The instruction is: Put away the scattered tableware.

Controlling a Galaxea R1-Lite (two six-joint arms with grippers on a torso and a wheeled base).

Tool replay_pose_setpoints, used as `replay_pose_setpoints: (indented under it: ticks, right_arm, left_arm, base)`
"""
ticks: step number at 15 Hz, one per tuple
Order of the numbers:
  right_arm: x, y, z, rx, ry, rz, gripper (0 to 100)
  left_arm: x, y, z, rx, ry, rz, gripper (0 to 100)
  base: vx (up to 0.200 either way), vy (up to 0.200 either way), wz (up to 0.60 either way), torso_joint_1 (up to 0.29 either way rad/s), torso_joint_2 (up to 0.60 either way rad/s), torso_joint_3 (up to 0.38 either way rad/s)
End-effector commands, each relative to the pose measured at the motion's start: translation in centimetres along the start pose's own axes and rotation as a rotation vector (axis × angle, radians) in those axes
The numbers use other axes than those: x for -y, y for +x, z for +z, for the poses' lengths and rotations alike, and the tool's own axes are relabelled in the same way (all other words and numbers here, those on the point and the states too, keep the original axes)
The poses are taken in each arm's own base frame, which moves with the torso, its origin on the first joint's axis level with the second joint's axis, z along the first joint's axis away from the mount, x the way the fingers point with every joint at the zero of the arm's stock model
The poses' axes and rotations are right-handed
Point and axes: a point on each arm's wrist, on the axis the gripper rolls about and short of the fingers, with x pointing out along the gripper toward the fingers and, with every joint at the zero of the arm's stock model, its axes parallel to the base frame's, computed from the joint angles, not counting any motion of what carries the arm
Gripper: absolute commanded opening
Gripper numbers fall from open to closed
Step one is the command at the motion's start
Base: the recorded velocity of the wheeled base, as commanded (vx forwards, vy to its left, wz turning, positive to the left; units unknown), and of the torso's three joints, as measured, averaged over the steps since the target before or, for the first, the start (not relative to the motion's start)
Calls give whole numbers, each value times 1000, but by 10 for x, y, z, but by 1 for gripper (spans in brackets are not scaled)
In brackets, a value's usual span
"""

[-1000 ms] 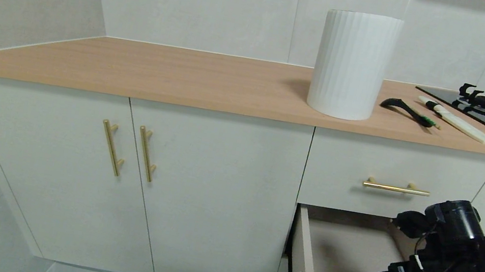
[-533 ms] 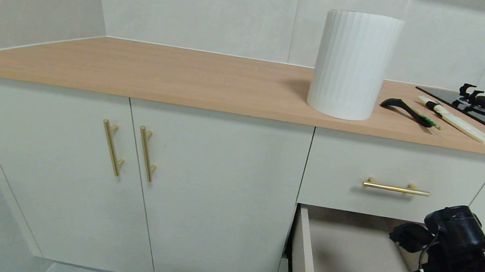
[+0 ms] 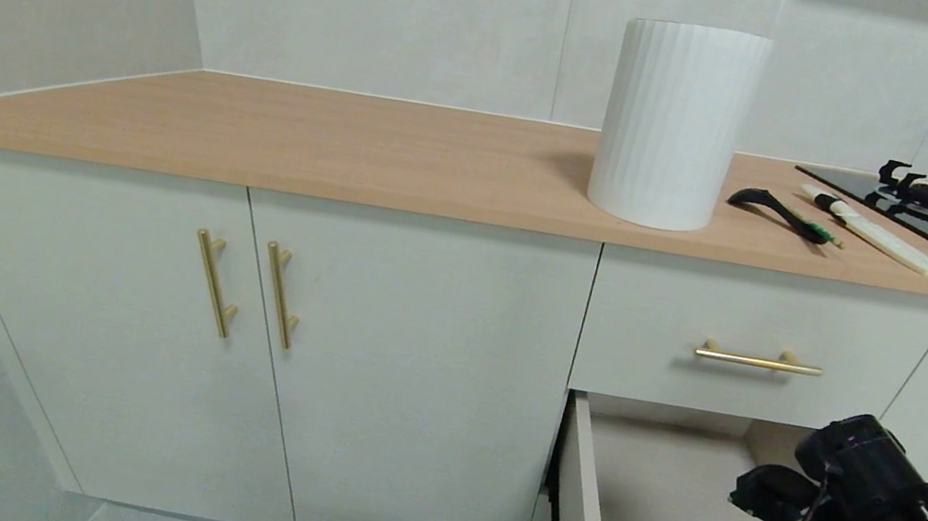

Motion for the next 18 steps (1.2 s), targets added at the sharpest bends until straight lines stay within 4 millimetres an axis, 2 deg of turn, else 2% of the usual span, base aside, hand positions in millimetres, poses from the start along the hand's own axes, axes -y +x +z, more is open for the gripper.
replay_pose_setpoints:
  ticks: [1,4,8,10,11,13,18]
  right_arm:
    - [-8,-1,-4,-32,-44,1,100]
    - [-18,2,-11,-71,-99,-35,100]
    - [-19,2,-11,-70,-102,-45,100]
    - [-17,2,-2,-22,-84,-54,100]
    - [-13,0,6,28,-61,-67,100]
    - [6,-5,26,179,141,-100,100]
    - [38,-13,39,401,269,-175,100]
  left_arm:
    - [0,0,0,-1,-1,1,100]
    - [0,0,0,-1,-1,1,100]
    - [0,0,0,-1,1,1,100]
    - [0,0,0,-1,-1,1,100]
    - [0,0,0,-1,-1,1,100]
    - [0,0,0,-1,-1,1,100]
    - [0,0,0,-1,1,1,100]
  base:
    - [0,0,0,0,0,0]
    - [0,0,0,0,0,0]
    - [0,0,0,0,0,0]
    - [0,0,0,0,0,0]
    - [0,0,0,0,0,0]
    - [0,0,0,0,0,0]
    - [0,0,0,0,0,0]
